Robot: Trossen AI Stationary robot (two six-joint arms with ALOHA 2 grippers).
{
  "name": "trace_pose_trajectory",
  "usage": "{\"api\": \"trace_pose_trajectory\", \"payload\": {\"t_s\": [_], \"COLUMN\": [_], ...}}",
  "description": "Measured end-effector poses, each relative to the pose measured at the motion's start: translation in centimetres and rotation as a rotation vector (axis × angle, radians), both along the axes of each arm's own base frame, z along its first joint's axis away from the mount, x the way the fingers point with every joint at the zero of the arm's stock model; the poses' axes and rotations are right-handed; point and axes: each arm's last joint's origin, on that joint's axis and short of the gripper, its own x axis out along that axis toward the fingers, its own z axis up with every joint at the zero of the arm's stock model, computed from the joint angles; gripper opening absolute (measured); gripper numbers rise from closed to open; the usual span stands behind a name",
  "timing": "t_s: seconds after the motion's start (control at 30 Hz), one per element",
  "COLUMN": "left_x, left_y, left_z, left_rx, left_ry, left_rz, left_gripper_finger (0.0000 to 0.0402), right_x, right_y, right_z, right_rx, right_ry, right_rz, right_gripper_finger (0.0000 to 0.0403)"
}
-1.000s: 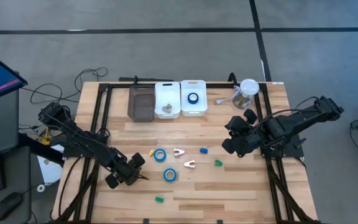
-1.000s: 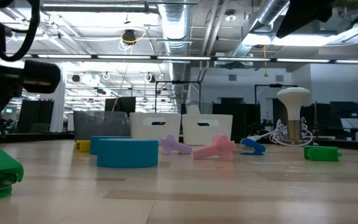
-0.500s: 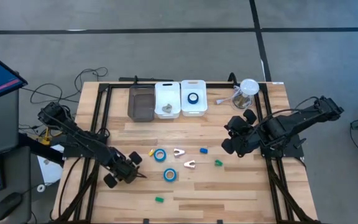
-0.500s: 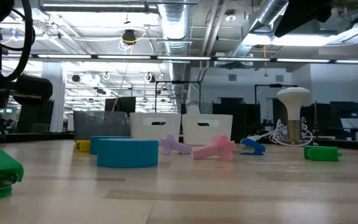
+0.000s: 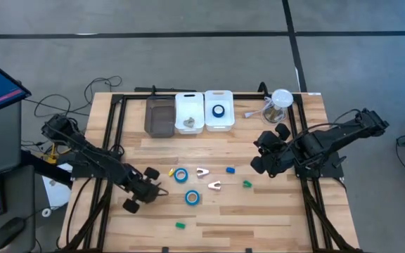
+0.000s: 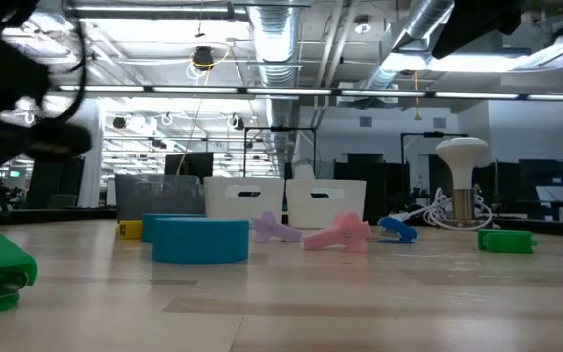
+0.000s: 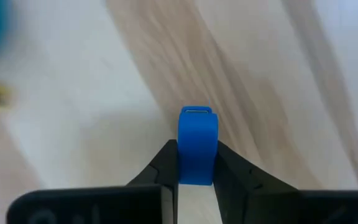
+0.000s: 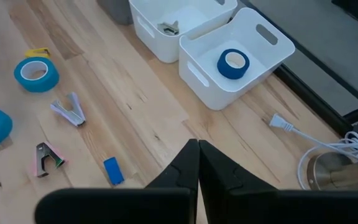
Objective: Pick and place Stapler, Stapler remover, tape
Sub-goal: Put the left blue stapler into the black bin
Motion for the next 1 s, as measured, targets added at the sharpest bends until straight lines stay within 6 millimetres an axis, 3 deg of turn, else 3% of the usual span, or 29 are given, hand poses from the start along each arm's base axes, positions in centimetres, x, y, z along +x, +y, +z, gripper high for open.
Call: {"api": "trace_pose_trajectory", "payload": {"t_s": [0.2, 0.53, 0.73, 1.0], "left_x": [1.2, 0.6, -0.2, -0.7], "left_y": [2.1, 9.4, 13.5, 18.8], "left_z": [3.5, 9.1, 10.2, 9.9], "left_rx": [-0.003, 0.108, 0.239, 0.269], "left_ry": [-0.196, -0.529, -0.594, -0.564], "left_rz": [0.209, 0.607, 0.806, 1.031], "left_gripper_finger": [0.0049, 0.0049, 0.0049, 0.0049], "right_x": [0.0, 0.0, 0.0, 0.2], "right_y": [0.0, 0.0, 0.0, -0.5], "right_z": [0.0, 0.0, 0.0, 0.1], "right_rx": [-0.003, -0.003, -0.016, -0.02], "right_ry": [0.002, 0.002, -0.008, -0.014], "right_rz": [0.002, 0.002, -0.009, -0.038], "right_gripper_finger": [0.0, 0.0, 0.0, 0.0]}}
